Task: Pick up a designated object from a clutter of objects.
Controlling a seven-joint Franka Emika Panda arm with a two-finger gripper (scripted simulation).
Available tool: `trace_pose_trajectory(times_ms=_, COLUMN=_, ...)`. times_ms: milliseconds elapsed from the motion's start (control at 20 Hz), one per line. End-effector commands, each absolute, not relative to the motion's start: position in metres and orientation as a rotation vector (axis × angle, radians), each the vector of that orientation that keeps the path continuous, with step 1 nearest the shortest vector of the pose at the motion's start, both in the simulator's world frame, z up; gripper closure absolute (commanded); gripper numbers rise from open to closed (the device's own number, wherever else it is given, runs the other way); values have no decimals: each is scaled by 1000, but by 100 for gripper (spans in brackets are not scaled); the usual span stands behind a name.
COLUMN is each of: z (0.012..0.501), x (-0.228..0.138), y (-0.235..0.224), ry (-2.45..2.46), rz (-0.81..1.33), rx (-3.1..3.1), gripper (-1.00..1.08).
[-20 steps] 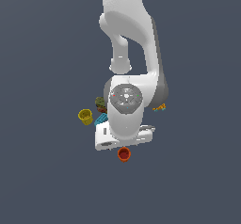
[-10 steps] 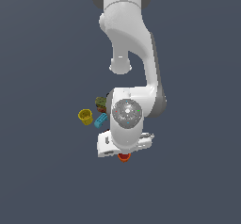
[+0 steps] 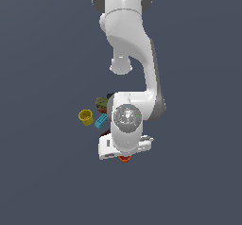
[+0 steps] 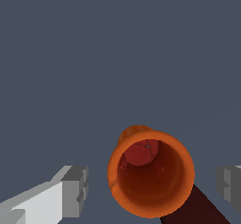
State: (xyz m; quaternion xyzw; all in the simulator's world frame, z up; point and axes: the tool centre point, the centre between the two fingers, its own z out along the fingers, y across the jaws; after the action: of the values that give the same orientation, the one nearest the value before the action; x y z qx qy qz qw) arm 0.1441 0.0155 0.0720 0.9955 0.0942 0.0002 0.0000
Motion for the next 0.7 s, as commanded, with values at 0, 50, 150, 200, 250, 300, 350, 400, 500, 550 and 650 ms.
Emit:
trace_pose_trajectory(times_ms=0, z=58, x=143, y=16, ry=297, rz=-1, rx=3128, gripper=-92)
trace_pose_trajectory(times_ms=50, z=52, x=143, y=15, ry=297, rz=-1, rx=3128, gripper=-92)
trace_pose_trajectory(times_ms=150, z=44, x=143, y=16, ry=297, rz=0, rx=3127, gripper=-92)
trace_pose_trajectory(times_ms=200, z=41, x=143, y=16, ry=297, rz=0, rx=3127, gripper=-92)
trace_pose_trajectory(times_ms=250, z=39, x=143, y=16, ry=297, rz=0, rx=3127, gripper=-92)
trace_pose_trajectory(times_ms=300, z=38, x=144, y=16, ry=297, rz=0, rx=3127, gripper=-92)
trace_pose_trajectory(times_ms=350, z=37, x=144, y=16, ry=297, rz=0, rx=3127, gripper=-92)
trace_pose_trajectory(times_ms=400, z=38, x=144, y=16, ry=297, rz=0, rx=3127, gripper=-92)
trace_pose_trajectory(times_ms=500, z=38, x=145, y=16, ry=297, rz=0, rx=3127, gripper=108)
trace_pose_trajectory(times_ms=550, z=38, x=145, y=16, ry=297, rz=0, rx=3127, gripper=108)
trace_pose_trajectory(times_ms=650, z=38, x=145, y=16, ry=297, rz=0, rx=3127, gripper=108)
